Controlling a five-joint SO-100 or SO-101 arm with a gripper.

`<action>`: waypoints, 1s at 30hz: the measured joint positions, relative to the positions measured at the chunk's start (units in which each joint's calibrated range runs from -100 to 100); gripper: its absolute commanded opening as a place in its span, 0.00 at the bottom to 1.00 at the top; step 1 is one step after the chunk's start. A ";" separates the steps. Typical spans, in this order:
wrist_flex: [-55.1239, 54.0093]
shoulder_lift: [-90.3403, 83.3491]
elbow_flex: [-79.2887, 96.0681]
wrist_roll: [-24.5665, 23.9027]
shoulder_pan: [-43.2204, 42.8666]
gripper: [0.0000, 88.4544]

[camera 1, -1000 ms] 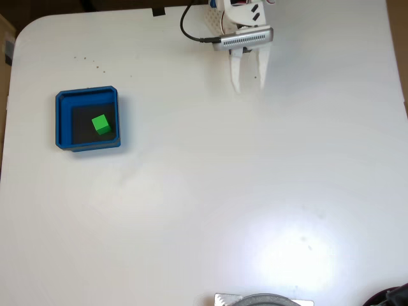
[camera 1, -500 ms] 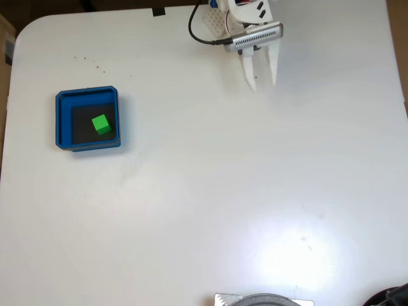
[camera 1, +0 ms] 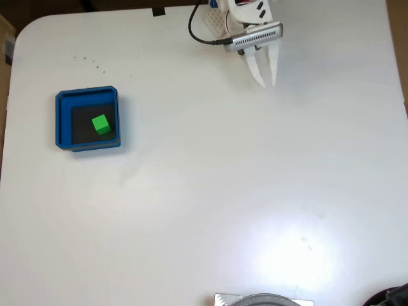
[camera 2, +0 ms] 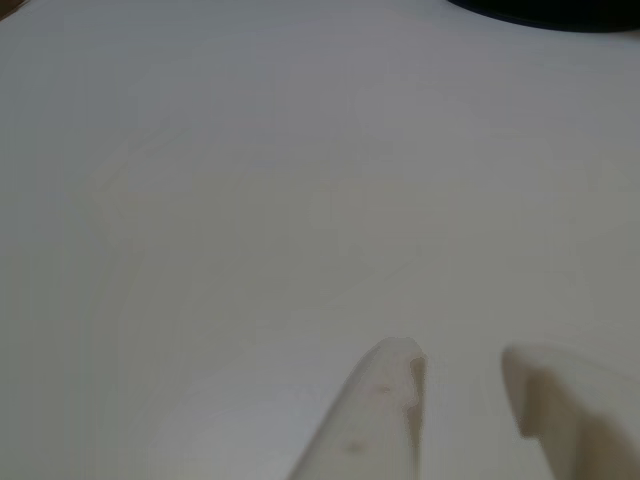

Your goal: Pick up green cube and drop it in the blue box

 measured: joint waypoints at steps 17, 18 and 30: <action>0.00 0.00 0.00 0.00 2.77 0.03; 0.00 0.00 0.00 0.00 2.77 0.03; 0.00 0.00 0.00 0.00 2.77 0.03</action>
